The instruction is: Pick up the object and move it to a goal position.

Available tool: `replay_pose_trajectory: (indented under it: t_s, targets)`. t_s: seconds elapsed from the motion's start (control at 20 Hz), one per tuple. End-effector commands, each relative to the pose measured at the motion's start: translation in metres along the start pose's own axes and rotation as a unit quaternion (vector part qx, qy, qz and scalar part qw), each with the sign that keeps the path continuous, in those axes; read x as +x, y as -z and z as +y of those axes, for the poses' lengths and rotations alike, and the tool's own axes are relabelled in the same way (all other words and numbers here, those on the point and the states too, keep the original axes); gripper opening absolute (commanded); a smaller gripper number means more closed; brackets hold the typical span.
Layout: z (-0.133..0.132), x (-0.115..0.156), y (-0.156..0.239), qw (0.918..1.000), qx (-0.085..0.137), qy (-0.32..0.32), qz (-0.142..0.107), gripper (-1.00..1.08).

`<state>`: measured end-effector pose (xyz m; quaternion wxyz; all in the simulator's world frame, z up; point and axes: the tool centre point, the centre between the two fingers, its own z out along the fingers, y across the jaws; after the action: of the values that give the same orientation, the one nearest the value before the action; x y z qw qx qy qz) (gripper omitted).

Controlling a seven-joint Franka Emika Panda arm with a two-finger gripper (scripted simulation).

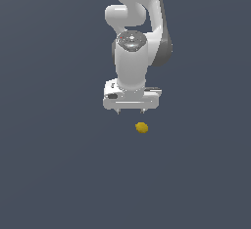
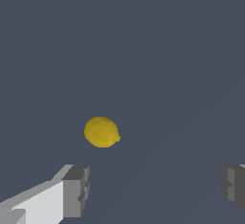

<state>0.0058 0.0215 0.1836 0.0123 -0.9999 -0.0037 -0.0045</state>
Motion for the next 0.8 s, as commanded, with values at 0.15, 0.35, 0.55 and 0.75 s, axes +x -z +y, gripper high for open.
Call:
replay_pose_trajectory:
  t_s: [0.15, 0.35, 0.55, 0.75]
  targets:
    - [0.004, -0.001, -0.003, 1.0000, -0.001, -0.003, -0.003, 1.00]
    - [0.020, -0.007, -0.014, 0.9998, -0.004, -0.017, -0.013, 1.00]
    - [0.028, -0.011, -0.019, 0.9995, -0.006, -0.026, -0.018, 1.00]
    - [0.026, -0.010, -0.019, 0.9996, -0.006, -0.021, -0.017, 1.00]
